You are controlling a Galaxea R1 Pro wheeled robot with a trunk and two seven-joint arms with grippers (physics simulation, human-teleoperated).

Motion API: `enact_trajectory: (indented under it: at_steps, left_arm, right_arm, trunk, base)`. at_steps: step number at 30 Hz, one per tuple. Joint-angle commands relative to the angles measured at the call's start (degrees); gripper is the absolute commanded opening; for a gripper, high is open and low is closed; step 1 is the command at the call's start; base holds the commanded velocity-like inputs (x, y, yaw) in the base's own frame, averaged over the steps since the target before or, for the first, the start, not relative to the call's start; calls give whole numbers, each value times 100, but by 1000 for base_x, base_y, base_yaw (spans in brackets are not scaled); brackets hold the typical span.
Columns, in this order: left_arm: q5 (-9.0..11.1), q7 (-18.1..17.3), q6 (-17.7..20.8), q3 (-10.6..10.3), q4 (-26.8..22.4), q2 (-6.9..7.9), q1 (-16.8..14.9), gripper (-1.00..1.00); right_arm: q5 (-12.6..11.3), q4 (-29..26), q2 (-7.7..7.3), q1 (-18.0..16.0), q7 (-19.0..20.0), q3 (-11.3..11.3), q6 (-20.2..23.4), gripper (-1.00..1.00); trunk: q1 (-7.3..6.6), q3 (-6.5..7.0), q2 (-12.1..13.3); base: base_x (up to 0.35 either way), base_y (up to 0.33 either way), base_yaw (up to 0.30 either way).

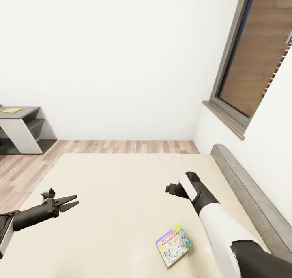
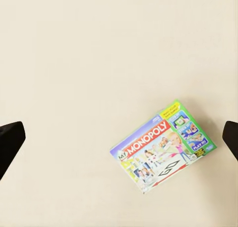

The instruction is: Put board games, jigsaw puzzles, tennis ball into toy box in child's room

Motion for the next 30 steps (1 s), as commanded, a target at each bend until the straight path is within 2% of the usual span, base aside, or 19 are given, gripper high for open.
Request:
enact_trajectory:
  at_steps: [1,10,15,19,26,30]
  left_arm:
    - [-5,-25,61,0,-1,1,-4,100]
    - [-13,-25,60,-2,-2,-1,-4,100]
    - [-14,-25,60,0,-2,-1,-4,100]
    - [-14,-25,60,0,-2,-1,-4,100]
    - [-15,-25,60,0,-2,-1,-4,100]
    - [-15,-25,54,0,-2,-3,-4,100]
  right_arm:
    - [-57,-3,-2,-4,-54,9,11,100]
    - [-45,11,-34,-11,-49,10,9,100]
    - [-50,18,-210,-13,-43,10,-11,100]
    - [-60,24,-268,-13,6,10,-195,100]
    - [-52,180,-300,-13,314,10,-522,100]
    - [32,350,-311,-13,540,10,-622,100]
  trunk:
    - [3,-21,-13]
    - [3,-106,-13]
    - [3,-153,-13]
    - [3,-190,-13]
    - [3,-256,-13]
    - [3,-294,-13]
  base:
    - [0,0,0]
    - [0,0,0]
    - [0,0,0]
    - [0,0,0]
    - [0,0,0]
    - [0,0,0]
